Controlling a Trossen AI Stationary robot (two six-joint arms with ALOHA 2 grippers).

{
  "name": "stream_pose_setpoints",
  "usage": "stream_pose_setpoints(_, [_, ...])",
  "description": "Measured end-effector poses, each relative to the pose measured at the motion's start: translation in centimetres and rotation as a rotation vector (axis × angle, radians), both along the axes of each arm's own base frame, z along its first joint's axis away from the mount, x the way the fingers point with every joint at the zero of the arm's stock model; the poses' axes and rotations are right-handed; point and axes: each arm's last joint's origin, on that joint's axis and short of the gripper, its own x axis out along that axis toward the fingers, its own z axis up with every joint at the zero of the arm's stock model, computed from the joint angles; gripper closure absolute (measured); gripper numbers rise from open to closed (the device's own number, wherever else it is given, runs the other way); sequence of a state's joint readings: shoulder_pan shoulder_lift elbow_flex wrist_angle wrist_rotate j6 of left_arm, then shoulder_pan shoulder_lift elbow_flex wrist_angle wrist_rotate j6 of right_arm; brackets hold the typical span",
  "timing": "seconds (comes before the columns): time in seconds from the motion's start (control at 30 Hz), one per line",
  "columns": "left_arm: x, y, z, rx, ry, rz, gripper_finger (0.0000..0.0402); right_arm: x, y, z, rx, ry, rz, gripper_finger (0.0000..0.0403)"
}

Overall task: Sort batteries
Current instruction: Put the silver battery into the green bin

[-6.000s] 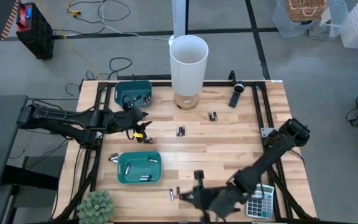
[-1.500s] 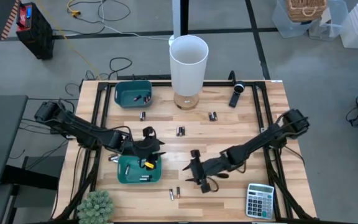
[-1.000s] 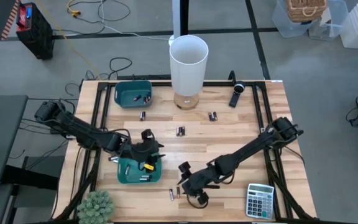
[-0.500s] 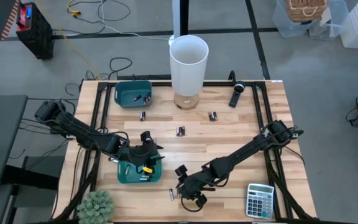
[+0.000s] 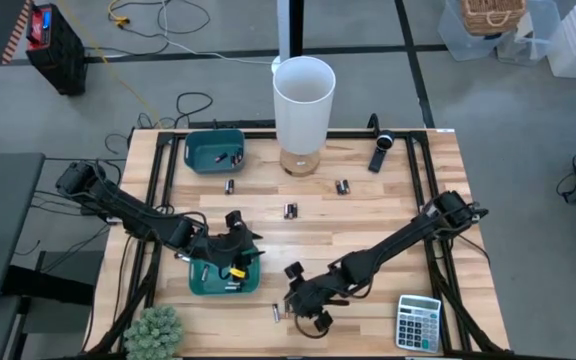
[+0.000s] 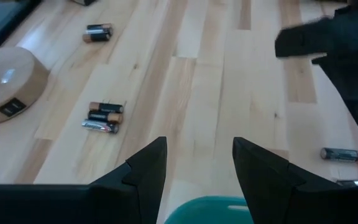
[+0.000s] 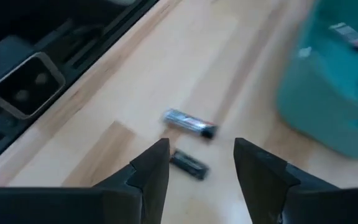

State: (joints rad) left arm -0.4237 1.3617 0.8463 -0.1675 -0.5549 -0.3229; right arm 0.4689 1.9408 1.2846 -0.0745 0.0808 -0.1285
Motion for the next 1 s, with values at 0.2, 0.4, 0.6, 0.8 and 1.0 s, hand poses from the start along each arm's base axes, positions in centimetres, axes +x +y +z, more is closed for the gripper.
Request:
stream_pose_setpoints(0.2, [-0.3,0.8,-0.2,0.003,-0.047,0.225,0.0223,-3.9,-4.1,1.1,0.053,-0.198,-0.182,0.0216])
stream_pose_setpoints(0.4, [-0.7,4.0,-1.1,-0.063,0.005,0.499,0.0223,-10.3,-8.1,0.8,0.113,-0.335,-0.390,0.0216])
stream_pose_setpoints(0.6, [-2.0,5.8,-1.4,-0.076,0.195,0.541,0.0223,-13.4,-9.6,0.6,0.146,-0.381,-0.452,0.0216])
stream_pose_setpoints(0.8, [-4.1,6.5,1.7,-0.114,0.423,0.578,0.0223,-13.7,-10.7,1.1,0.035,-0.425,-0.418,0.0217])
stream_pose_setpoints(1.0, [-5.5,7.2,3.4,-0.105,0.538,0.686,0.0223,-12.7,-13.1,1.8,-0.088,-0.508,-0.418,0.0217])
